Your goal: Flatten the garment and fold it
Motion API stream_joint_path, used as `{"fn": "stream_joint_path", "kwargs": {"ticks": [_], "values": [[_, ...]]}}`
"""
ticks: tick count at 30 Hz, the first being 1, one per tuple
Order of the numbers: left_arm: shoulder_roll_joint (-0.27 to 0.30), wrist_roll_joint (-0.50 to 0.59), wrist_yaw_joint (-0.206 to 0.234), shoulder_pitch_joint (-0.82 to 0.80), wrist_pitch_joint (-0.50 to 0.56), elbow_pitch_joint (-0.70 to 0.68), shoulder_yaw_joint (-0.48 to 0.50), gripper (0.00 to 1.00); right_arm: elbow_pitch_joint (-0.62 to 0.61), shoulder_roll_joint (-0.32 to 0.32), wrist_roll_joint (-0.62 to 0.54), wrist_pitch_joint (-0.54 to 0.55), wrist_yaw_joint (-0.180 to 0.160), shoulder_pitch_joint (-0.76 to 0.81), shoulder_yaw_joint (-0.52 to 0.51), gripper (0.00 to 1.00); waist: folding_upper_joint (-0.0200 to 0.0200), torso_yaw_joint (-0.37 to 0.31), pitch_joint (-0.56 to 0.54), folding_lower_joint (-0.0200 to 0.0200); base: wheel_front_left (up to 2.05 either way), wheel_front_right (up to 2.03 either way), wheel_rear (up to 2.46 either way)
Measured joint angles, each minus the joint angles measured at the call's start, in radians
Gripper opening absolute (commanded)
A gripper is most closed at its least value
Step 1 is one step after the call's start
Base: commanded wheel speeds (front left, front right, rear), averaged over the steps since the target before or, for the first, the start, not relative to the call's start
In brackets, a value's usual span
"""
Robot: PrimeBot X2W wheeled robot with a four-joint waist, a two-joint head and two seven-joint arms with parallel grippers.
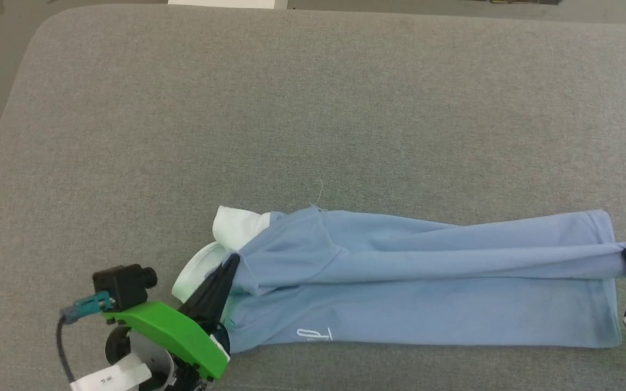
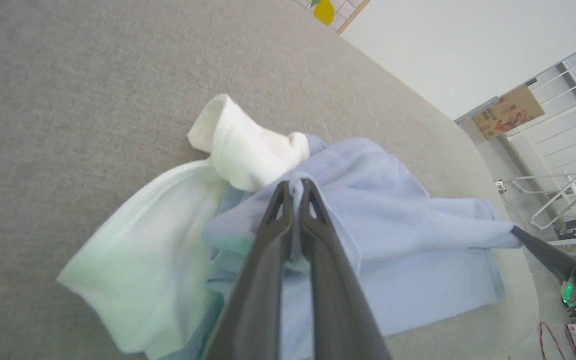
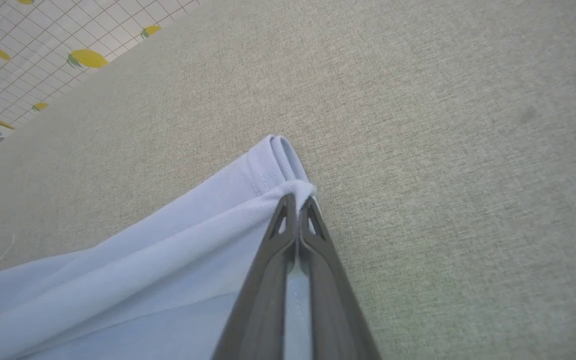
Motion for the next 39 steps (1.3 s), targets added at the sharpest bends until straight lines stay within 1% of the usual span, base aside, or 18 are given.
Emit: {"fn": "stream_joint_path", "kwargs": {"ticks": [3,7,8,9,10,11,12,18,23,26,29,30,32,35,39], "values": [[-0.005,-0.007,0.012,-0.004,0.013,0.053,-0.005,0.0,0.014,0.004,-0.016,0.001,0.0,-0.001,0.004,0.0,0.0,-0.002,-0.001,0.0,0.0,0.0,0.0],[-0.013,-0.008,0.046,-0.03,0.031,0.135,-0.002,0.0,0.051,0.008,-0.033,0.001,0.0,-0.009,0.013,0.0,0.0,-0.008,-0.001,0.0,0.0,0.0,0.0],[-0.013,-0.008,0.049,-0.037,0.036,0.153,-0.004,0.0,0.064,0.007,-0.035,-0.001,0.0,-0.013,0.015,0.0,0.0,-0.01,-0.001,0.0,0.0,0.0,0.0],[-0.016,-0.008,0.052,-0.043,0.035,0.165,-0.003,0.15,0.073,0.008,-0.039,-0.001,0.0,-0.016,0.017,0.0,0.0,-0.011,-0.001,0.0,0.0,0.0,0.0],[-0.023,-0.008,0.056,-0.051,0.029,0.177,0.003,0.38,0.083,0.008,-0.042,-0.002,0.0,-0.022,0.018,0.04,0.0,-0.013,-0.001,0.0,0.0,0.0,0.0],[-0.028,-0.008,0.06,-0.06,0.023,0.188,0.006,0.75,0.093,0.008,-0.044,-0.005,0.0,-0.029,0.019,0.43,0.0,-0.014,0.0,0.0,0.0,0.0,0.0],[-0.03,-0.008,0.06,-0.066,0.019,0.195,0.007,1.0,0.1,0.008,-0.048,-0.01,0.0,-0.034,0.019,1.0,0.0,-0.015,0.0,0.0,0.0,0.0,0.0],[-0.044,-0.008,0.063,-0.084,-0.012,0.22,0.017,1.0,0.126,0.005,-0.058,-0.024,0.0,-0.053,0.016,1.0,0.0,-0.016,-0.002,0.0,0.0,0.0,0.0],[-0.043,0.0,0.091,-0.076,-0.058,0.17,0.037,1.0,0.078,0.002,-0.04,0.001,0.0,-0.042,0.017,1.0,0.0,-0.014,-0.019,0.0,0.0,0.0,0.0],[-0.039,0.049,0.123,-0.044,-0.127,0.101,0.062,1.0,0.018,0.0,-0.036,0.018,0.0,-0.014,0.006,1.0,0.0,-0.014,-0.032,0.0,0.0,0.0,0.0],[-0.006,0.185,0.172,-0.005,-0.239,0.034,0.072,1.0,-0.041,0.001,-0.04,0.032,0.0,0.016,-0.002,1.0,0.0,-0.014,-0.043,0.0,0.0,0.0,0.0],[-0.001,0.232,0.194,0.005,-0.292,0.012,0.081,1.0,-0.059,0.001,-0.045,0.036,0.0,0.027,-0.004,1.0,0.0,-0.013,-0.045,0.0,0.0,0.0,0.0],[0.002,0.313,0.225,0.022,-0.376,-0.023,0.08,1.0,-0.089,0.001,-0.065,0.045,0.0,0.044,-0.004,1.0,0.0,-0.011,-0.048,0.0,0.0,0.0,0.0],[0.0,0.414,0.258,0.053,-0.428,-0.047,0.063,1.0,-0.106,0.002,-0.089,0.065,0.0,0.062,-0.004,1.0,0.0,-0.007,-0.047,0.0,0.0,0.0,0.0],[-0.019,0.49,0.283,0.084,-0.443,-0.043,0.043,1.0,-0.098,0.004,-0.112,0.088,0.0,0.074,0.007,1.0,0.0,0.004,-0.039,0.0,0.0,0.0,0.0]]}}
